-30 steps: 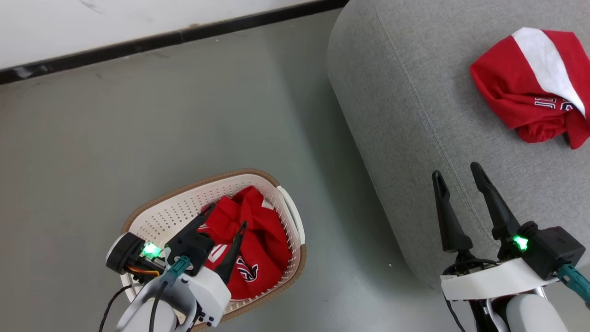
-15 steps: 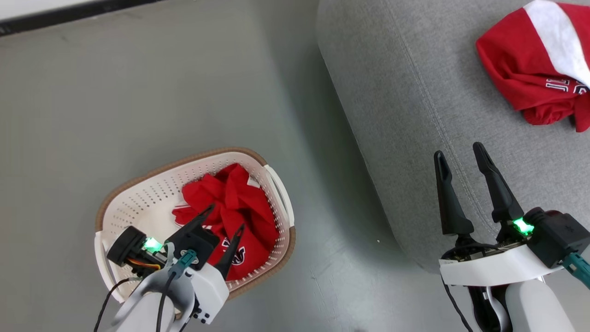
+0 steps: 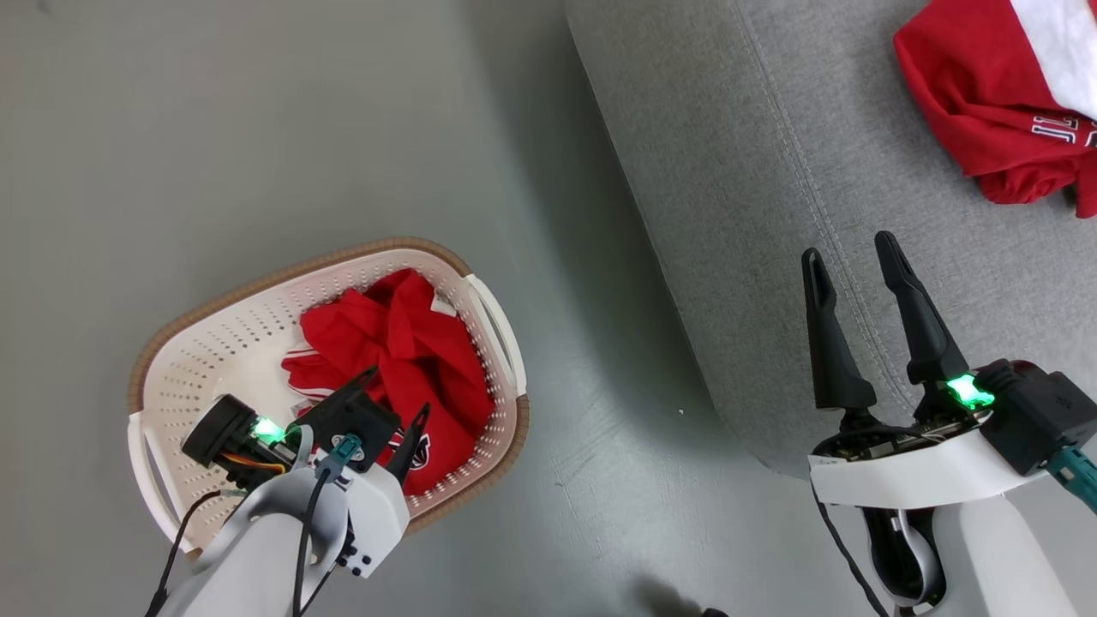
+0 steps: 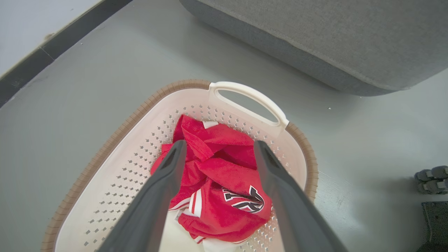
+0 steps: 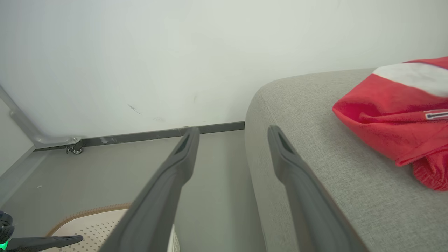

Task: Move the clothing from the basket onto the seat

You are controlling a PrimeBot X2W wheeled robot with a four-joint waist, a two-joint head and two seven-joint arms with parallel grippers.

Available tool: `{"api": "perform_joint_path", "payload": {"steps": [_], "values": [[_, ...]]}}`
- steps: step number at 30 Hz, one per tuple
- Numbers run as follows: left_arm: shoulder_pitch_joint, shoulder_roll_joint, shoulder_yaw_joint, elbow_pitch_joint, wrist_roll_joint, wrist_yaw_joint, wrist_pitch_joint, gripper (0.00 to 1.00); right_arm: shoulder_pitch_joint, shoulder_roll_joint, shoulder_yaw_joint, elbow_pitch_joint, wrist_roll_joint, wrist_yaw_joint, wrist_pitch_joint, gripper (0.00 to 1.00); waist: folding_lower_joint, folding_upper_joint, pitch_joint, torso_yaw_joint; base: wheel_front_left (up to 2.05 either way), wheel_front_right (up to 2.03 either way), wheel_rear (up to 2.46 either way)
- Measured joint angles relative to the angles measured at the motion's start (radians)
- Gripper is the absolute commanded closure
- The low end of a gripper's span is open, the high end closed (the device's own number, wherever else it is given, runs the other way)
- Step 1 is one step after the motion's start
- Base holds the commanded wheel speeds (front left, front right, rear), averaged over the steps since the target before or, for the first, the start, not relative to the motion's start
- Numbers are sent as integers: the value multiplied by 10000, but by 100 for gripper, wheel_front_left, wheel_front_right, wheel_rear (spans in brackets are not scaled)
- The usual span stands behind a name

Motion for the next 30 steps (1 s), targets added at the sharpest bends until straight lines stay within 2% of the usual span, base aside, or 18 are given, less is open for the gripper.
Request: {"api": "perform_joint_path", "payload": {"steps": [7,30], "values": [[-254,50,-238,508,261,-115,176,0,-154,2,65,58,67,0,-31,0,0,0,399,-182,0,0,0],[-1202,387,-355,1672,708,-67,412,0,-809,21,627,282,596,0,-199,0,0,0,1507,-743,0,0,0]]}}
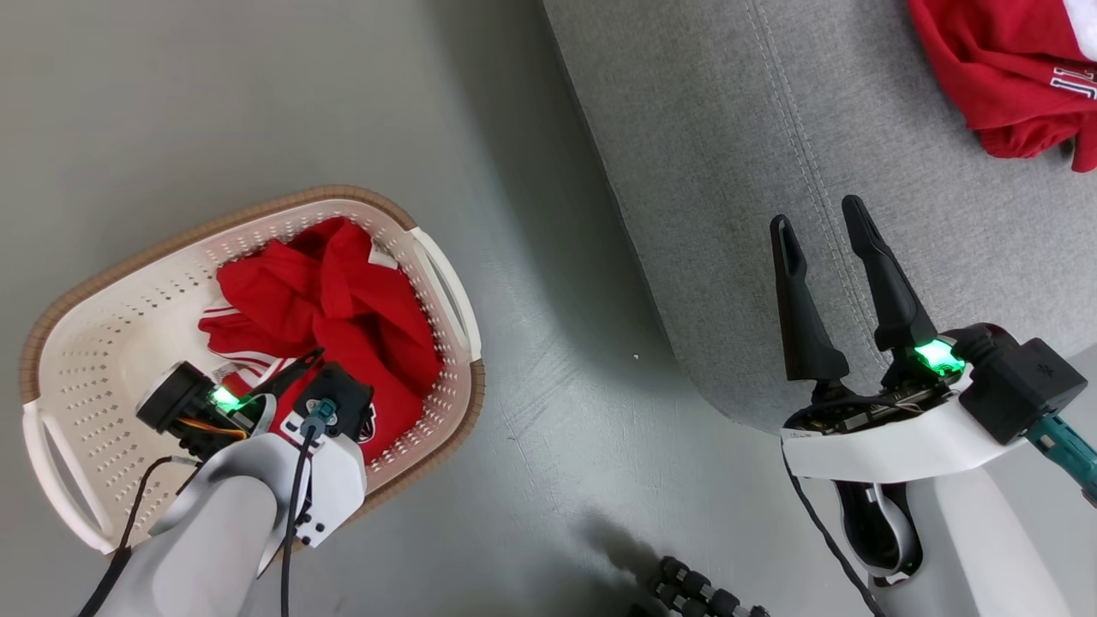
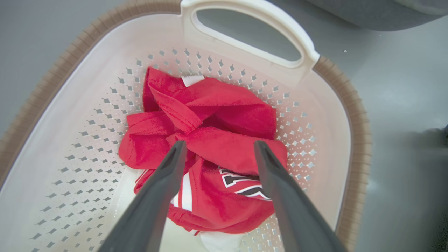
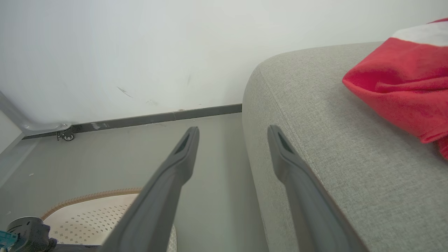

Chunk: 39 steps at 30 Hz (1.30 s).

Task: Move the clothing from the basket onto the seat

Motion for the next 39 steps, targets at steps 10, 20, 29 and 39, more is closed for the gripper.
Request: {"api": "perform_joint_path", "payload": {"steps": [10,20,29,39], "values": [[-203,318,-12,606,198,40,244,0,-206,6,115,10,255,0,-2,0,0,0,343,-309,0,0,0],[-441,608,251,1078,228,571,621,0,-383,8,115,-56,337,0,-17,0,0,0,654,-536,0,0,0],[-562,589,282,1440,313,759,917,0,-389,10,121,-194,337,0,-27,0,0,0,835,-551,0,0,0],[-841,545,253,1699,397,894,1244,0,-393,12,123,-242,332,0,-27,0,0,0,980,-502,0,0,0]]}}
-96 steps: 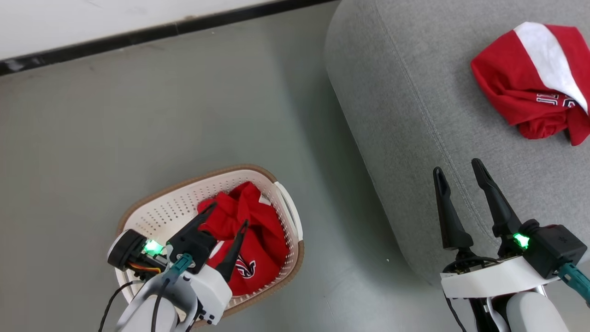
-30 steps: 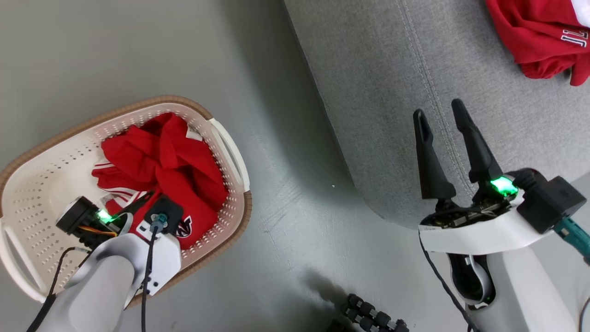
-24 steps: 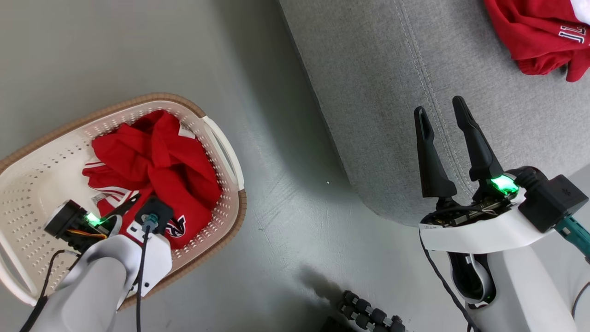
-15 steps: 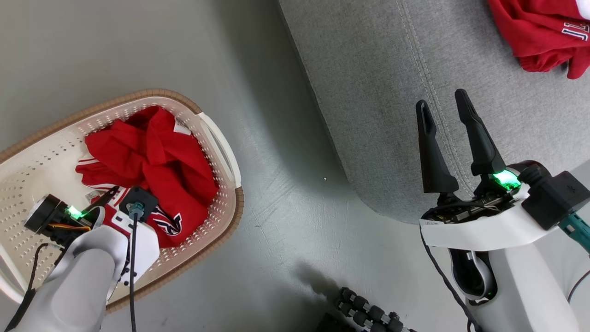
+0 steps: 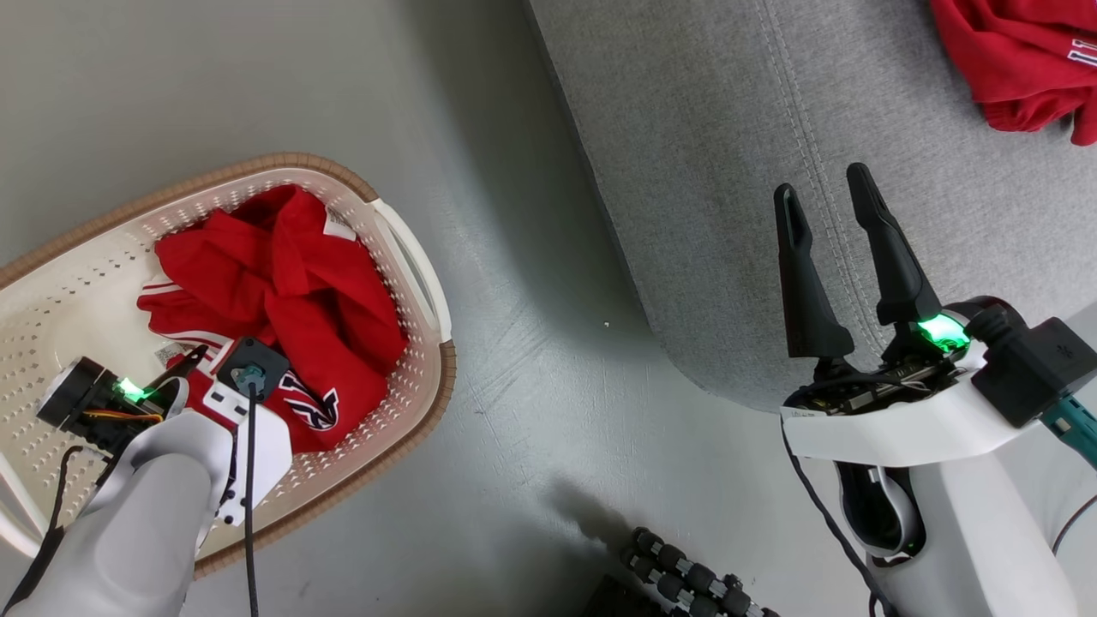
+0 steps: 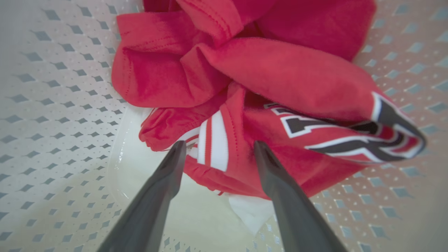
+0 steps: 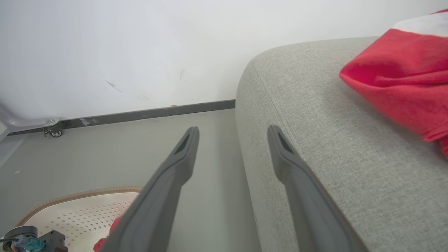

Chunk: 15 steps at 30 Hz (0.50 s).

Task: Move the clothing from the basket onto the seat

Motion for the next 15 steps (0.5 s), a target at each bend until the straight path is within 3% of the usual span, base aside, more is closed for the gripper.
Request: {"api": "perform_joint_path", "payload": {"steps": [15], "values": [[-331,-107,-117,464,19,23,311,0,3,0,-151,-161,-107,0,0,0,0,0,218,111,0,0,0]]}}
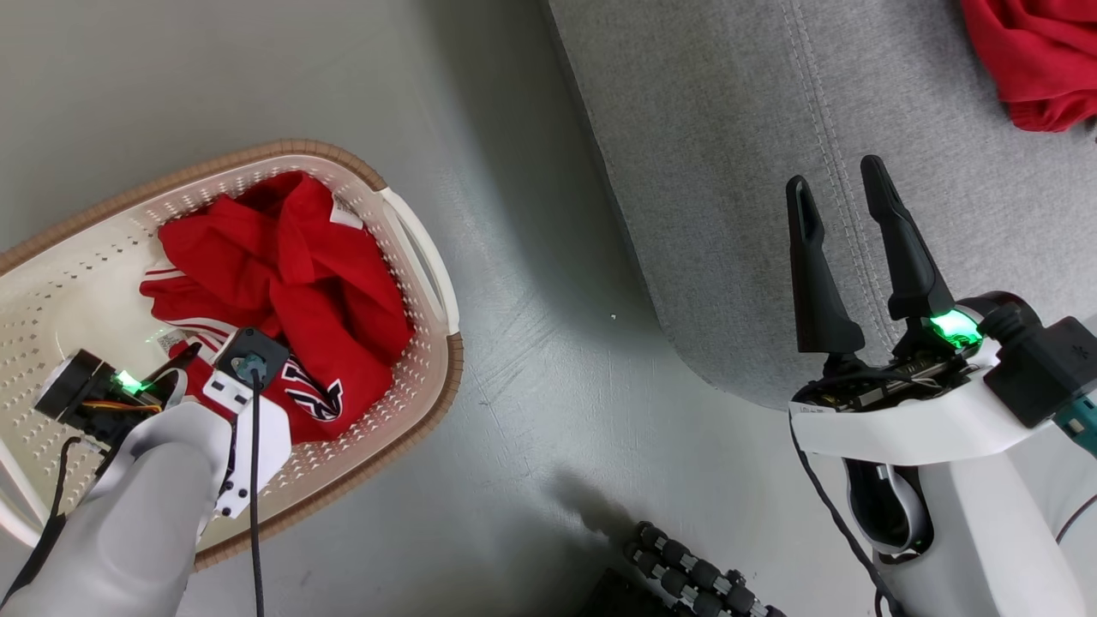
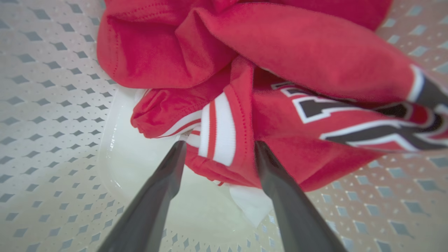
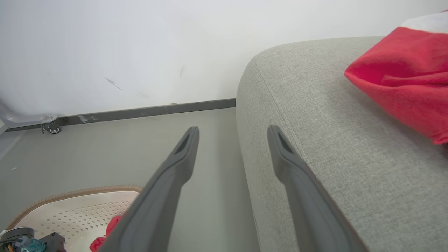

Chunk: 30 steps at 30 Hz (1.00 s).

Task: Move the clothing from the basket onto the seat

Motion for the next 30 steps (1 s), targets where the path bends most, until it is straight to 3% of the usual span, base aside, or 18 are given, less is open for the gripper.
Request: {"api": "perform_joint_path", "payload": {"steps": [8,9,11,12,16,17,30], "values": [[-183,-297,-178,215,44,-186,163,0,9,0,-65,-107,-86,0,0,0,0,0,81,58,0,0,0],[-183,-301,-190,249,46,-192,174,6,9,0,-77,-125,-86,0,0,0,0,0,87,64,0,0,0],[-204,-297,-205,274,54,-276,167,45,9,0,-94,-153,-92,0,-2,0,0,0,103,73,0,0,0],[-220,-309,-203,261,54,-276,100,58,9,0,-94,-155,-107,0,-2,0,0,0,107,75,0,0,0],[-258,-458,-219,221,52,-276,-148,95,8,0,-67,-153,-178,0,-2,0,0,0,118,79,0,0,0],[-263,-483,-219,211,52,-276,-157,100,7,0,-46,-153,-178,0,-2,0,0,0,118,79,0,0,0],[-267,-441,42,69,-278,-263,-1037,100,-113,2,182,-102,-161,0,-2,0,0,0,4,36,0,0,0]]}}
